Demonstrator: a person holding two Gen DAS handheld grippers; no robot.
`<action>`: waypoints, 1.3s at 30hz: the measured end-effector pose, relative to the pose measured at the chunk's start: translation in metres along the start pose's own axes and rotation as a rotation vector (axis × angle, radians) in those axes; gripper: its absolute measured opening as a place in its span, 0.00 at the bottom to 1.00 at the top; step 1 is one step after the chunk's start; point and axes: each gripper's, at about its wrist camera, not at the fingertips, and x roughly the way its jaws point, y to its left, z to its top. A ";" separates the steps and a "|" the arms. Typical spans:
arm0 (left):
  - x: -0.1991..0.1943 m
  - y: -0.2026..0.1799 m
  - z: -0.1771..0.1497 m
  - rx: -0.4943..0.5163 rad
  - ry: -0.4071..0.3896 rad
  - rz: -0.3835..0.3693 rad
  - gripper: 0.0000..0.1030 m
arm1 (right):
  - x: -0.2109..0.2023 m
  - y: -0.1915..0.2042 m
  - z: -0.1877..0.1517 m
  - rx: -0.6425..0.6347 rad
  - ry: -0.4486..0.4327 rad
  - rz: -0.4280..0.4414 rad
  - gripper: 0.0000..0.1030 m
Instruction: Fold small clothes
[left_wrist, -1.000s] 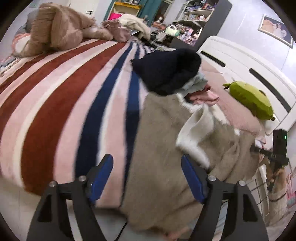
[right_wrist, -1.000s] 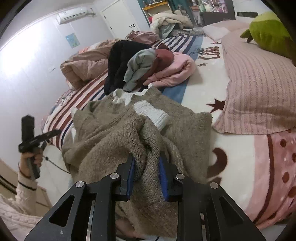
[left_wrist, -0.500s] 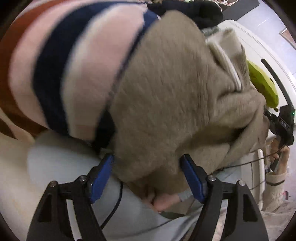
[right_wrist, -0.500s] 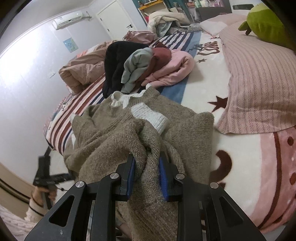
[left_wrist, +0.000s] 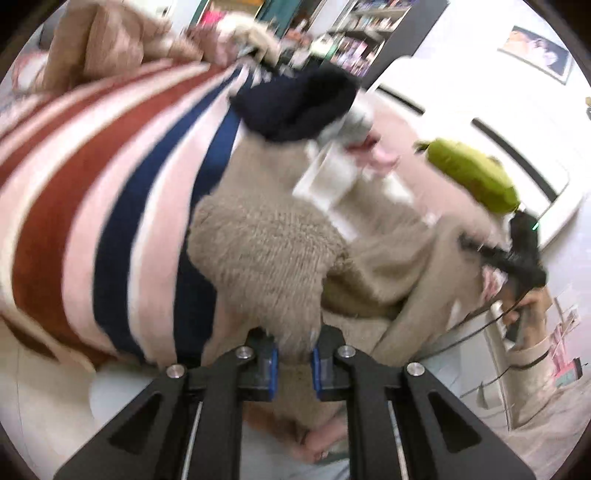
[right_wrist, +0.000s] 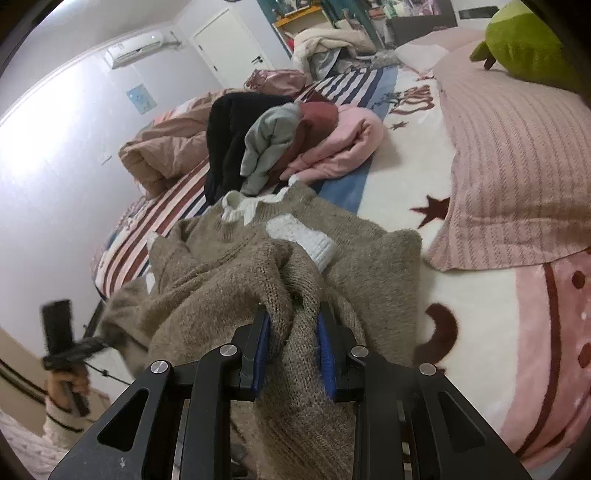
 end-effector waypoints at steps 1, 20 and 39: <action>-0.004 -0.003 0.012 0.019 -0.028 -0.004 0.10 | -0.001 -0.001 0.002 0.000 -0.010 -0.006 0.18; 0.171 0.022 0.170 0.111 0.103 0.123 0.12 | -0.007 -0.026 0.037 0.017 -0.054 -0.138 0.05; 0.057 0.054 0.108 0.060 0.066 0.057 0.80 | 0.069 0.058 0.033 -0.139 0.082 0.034 0.07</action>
